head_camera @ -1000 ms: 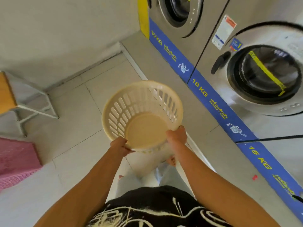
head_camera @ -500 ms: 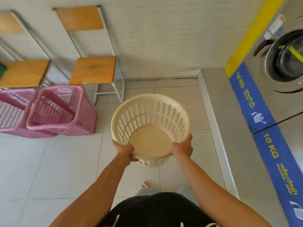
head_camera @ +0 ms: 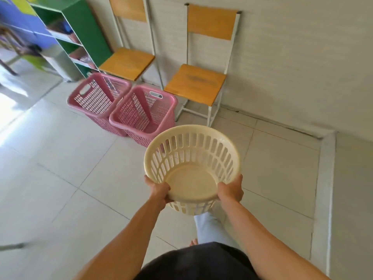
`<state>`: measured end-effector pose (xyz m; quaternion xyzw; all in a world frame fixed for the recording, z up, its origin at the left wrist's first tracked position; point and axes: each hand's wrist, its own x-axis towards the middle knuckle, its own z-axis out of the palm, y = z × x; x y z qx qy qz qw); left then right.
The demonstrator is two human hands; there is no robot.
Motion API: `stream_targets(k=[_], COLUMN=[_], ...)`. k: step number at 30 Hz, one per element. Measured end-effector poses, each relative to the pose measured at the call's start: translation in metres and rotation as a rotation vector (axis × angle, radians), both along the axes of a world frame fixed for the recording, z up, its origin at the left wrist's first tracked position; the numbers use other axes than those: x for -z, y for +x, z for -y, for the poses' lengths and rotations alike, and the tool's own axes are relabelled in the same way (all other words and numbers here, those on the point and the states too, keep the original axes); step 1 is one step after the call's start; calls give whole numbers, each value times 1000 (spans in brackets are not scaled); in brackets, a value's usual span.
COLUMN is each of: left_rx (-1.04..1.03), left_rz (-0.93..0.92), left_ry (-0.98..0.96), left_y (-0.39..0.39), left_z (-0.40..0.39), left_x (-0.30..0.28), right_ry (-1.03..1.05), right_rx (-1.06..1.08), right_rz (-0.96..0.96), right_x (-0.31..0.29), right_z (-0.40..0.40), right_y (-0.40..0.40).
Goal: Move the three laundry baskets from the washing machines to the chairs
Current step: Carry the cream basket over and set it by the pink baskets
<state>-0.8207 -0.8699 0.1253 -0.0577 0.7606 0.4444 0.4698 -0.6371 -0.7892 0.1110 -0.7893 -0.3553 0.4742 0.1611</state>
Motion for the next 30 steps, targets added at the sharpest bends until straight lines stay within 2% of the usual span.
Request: stream_targets(k=[7,17,22,25,30], left_rx=[-47,19,65,170,212], left_rz=[8,23,15,55,92], left_ry=[-53,-64,-55,-87,-133], left_y=[-58,-106,-122,-135,-151], left_z=[-76,-192,-236,-260,-292], left_x=[30,61,114,154,228], right_ry=[-23,-81,-112,-141,-185], right_rx=[-43,21,115,163,206], right_rz=[-14,42,75,137,144], right_x=[24,46,89,128,197], right_z=[-85,-187,-220,-237,-263], right_y=[-61,-102,-113,-123,-138])
